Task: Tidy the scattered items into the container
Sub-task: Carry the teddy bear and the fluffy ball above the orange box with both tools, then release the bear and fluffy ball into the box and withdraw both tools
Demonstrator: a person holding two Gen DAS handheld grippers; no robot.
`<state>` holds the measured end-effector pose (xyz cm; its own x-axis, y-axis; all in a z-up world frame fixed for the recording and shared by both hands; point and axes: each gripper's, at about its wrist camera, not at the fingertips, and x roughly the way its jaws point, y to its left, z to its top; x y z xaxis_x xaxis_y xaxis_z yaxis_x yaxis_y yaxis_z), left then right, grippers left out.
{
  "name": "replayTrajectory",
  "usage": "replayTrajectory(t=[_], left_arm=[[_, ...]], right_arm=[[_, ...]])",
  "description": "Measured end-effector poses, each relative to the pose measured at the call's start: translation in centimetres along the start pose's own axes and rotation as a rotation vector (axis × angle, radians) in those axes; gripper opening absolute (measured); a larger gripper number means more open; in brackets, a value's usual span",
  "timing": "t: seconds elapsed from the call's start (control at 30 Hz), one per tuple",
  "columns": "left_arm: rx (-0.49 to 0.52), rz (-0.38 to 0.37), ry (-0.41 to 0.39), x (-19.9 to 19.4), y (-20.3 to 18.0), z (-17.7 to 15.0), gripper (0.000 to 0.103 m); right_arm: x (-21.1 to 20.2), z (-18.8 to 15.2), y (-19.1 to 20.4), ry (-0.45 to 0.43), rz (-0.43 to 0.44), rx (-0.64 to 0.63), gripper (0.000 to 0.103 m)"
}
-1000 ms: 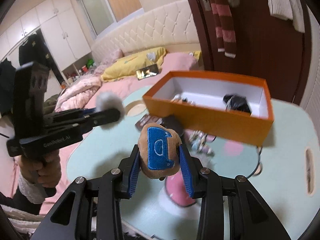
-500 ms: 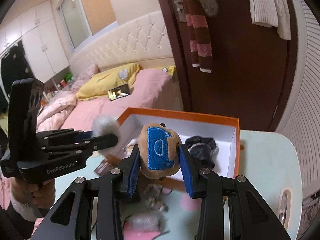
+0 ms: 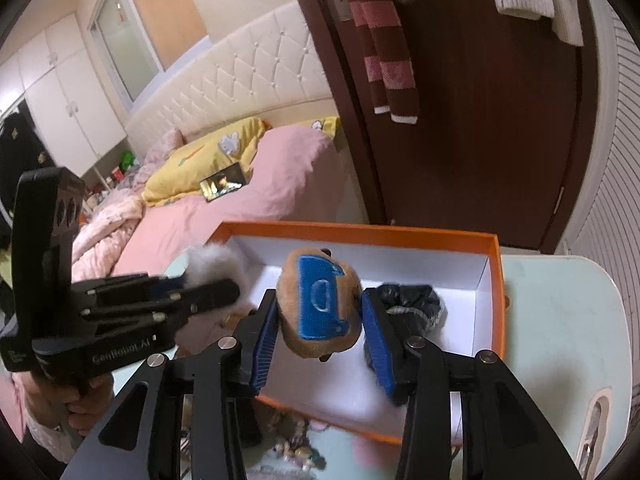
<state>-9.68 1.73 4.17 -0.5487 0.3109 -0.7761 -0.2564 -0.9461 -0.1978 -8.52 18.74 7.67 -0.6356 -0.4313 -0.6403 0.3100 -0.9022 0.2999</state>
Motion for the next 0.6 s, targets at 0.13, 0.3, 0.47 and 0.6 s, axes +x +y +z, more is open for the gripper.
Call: replayTrajectory(t=[0.13,0.3,0.47,0.6], left_arm=[[-0.031,-0.015,-0.016,0.0,0.5,0.2,0.046],[-0.058,-0.035,-0.074,-2.0,1.4,-0.2,0.064],[-0.027,-0.031,-0.111,-5.2,1.7,-1.7,0.064],[0.028,0.030,-0.105,-6.9,1.2,-3.9,0.065]], right_arm=[[-0.2,0.5,-0.9,-0.035,-0.014,0.038,0.059],[-1.1,0.4,-1.9,-0.049,-0.018,0.068,0.059],[-2.7,-0.4,-1.7,-0.044,-0.021,0.044,0.059],[-4.2,-1.8,-0.4,-0.041,-0.026,-0.003,0.059]])
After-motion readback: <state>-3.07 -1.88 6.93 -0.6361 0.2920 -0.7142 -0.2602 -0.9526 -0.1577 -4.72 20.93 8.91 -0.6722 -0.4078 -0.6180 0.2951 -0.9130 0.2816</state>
